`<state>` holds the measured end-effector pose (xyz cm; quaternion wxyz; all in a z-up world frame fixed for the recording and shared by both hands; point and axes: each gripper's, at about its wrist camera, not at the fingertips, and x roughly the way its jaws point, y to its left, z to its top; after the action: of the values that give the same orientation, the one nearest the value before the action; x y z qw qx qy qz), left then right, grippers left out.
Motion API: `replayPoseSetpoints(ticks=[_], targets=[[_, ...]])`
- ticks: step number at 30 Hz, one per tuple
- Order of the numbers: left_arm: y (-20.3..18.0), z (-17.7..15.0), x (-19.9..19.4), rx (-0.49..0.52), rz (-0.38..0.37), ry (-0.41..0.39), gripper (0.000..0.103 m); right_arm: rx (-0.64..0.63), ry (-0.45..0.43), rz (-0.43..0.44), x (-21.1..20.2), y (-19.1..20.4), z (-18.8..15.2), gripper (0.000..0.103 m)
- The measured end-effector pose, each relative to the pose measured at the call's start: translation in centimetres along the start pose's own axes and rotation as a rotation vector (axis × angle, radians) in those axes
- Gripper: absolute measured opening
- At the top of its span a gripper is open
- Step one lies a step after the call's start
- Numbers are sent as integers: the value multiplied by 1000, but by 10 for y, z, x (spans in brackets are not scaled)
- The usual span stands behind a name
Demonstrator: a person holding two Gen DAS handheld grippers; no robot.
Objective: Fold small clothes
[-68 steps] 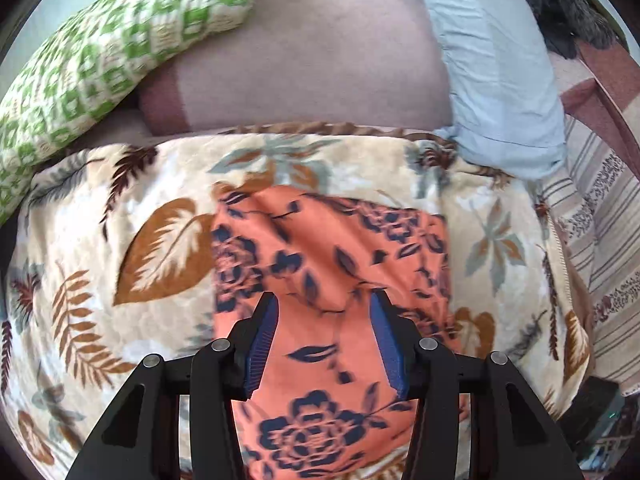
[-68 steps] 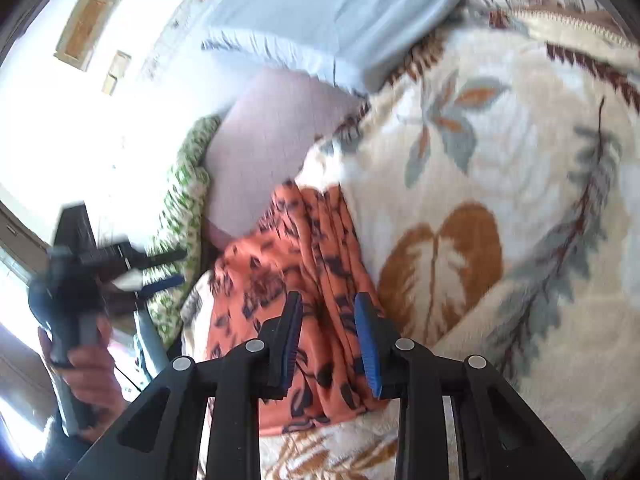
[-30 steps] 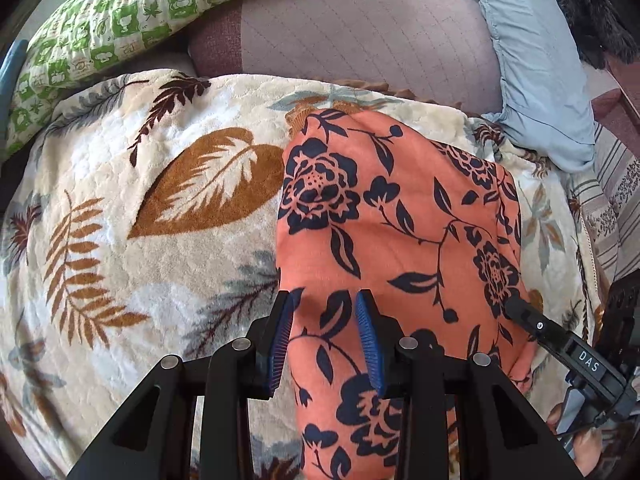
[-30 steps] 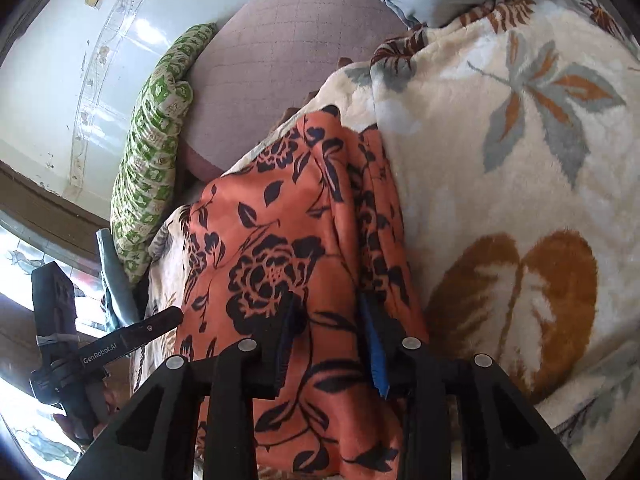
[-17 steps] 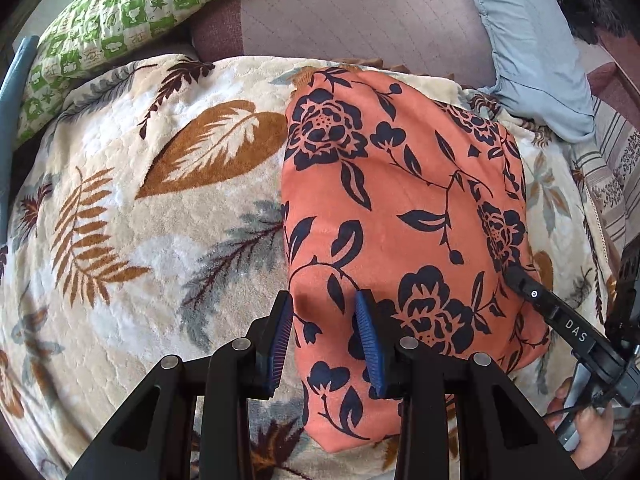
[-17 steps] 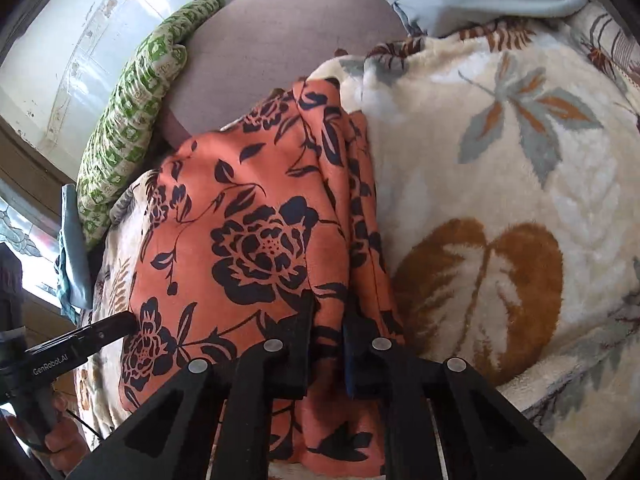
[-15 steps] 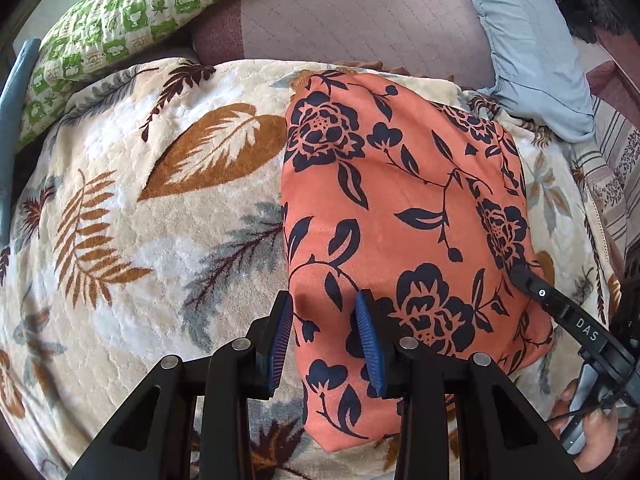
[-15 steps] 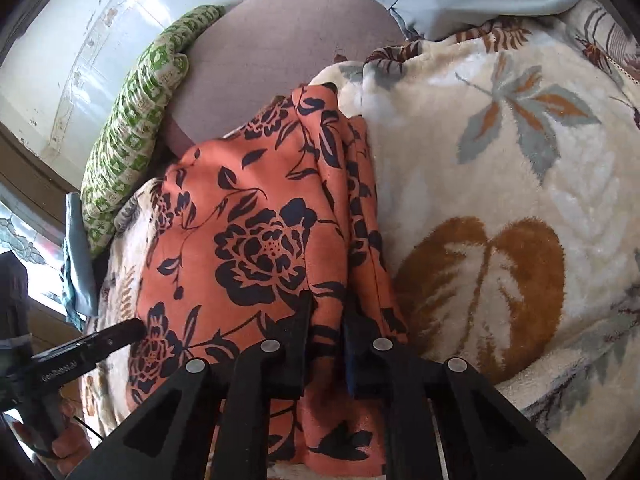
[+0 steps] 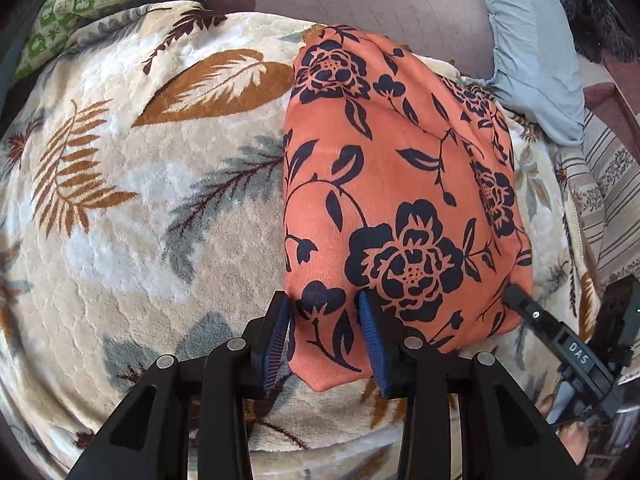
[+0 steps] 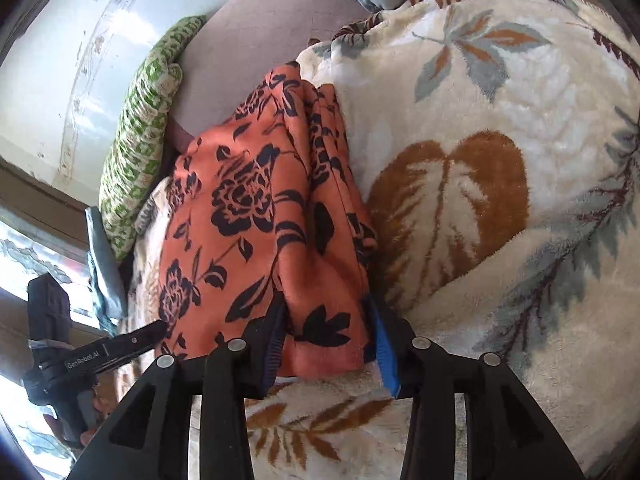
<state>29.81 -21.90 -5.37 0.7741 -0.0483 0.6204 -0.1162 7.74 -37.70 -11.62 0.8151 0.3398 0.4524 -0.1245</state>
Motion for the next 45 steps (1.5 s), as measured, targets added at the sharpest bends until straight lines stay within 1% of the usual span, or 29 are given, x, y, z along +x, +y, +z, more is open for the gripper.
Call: replayPoseSetpoints(ticks=[1, 2, 3, 4, 5, 7, 8, 13, 14, 15, 16, 17, 21, 23, 26, 29, 33, 36, 37, 38, 40, 42, 44, 45], targets=[[-2, -2, 4, 14, 28, -8, 39, -20, -20, 3, -4, 3, -1, 23], [-3, -4, 8, 27, 46, -7, 40, -36, -25, -27, -4, 3, -2, 22], [-5, -5, 12, 35, 55, -4, 42, -61, -7, -73, 2, 2, -3, 22], [-5, -7, 15, 34, 62, -2, 45, -78, 23, -99, 9, -1, -4, 22], [-5, -7, 15, 24, 62, -2, 46, -71, 39, -104, 13, -3, -5, 26], [-5, -7, 9, 21, 57, -9, 46, -50, 45, -75, 9, -4, -2, 29], [-6, -8, 3, 23, 62, -17, 46, -49, 39, -65, 5, -2, -1, 33], [-15, -14, -32, 67, 124, -125, 44, -14, -21, -34, -18, 1, 8, 34], [-18, -16, -37, 75, 132, -143, 44, -5, -29, -38, -22, 1, 10, 37], [-20, -17, -40, 82, 144, -155, 47, 4, -35, -43, -25, 1, 12, 42], [-21, -19, -44, 90, 154, -163, 50, 11, -40, -44, -28, 3, 15, 44], [-22, -20, -47, 97, 159, -171, 50, 13, -44, -44, -31, 4, 17, 47], [-28, -24, -52, 129, 199, -184, 52, -7, -55, -82, -37, 12, 27, 67], [-28, -24, -53, 130, 209, -184, 52, -37, -61, -109, -39, 18, 32, 74], [-26, -22, -54, 118, 208, -185, 52, -73, -73, -133, -37, 24, 37, 79], [-20, -11, -51, 118, 226, -192, 52, -84, -64, -136, -28, 25, 46, 80], [-12, 4, -44, 137, 277, -211, 52, -52, -40, -119, -12, 19, 60, 80], [-4, 24, -40, 150, 311, -225, 52, -17, -33, -107, -1, 11, 73, 80], [1, 34, -40, 136, 299, -223, 52, -7, -31, -103, 2, 9, 78, 80], [7, 44, -38, 113, 272, -212, 52, 5, -33, -97, 6, 7, 83, 80], [17, 65, -31, 63, 194, -167, 52, 22, -36, -71, 14, 6, 92, 80], [21, 84, -21, 41, 140, -129, 52, 17, -25, -48, 26, 9, 101, 80], [21, 96, -8, 37, 131, -97, 52, -5, -18, -49, 39, 14, 108, 80], [20, 101, -1, 38, 110, -78, 52, -15, -14, -62, 45, 16, 111, 79]])
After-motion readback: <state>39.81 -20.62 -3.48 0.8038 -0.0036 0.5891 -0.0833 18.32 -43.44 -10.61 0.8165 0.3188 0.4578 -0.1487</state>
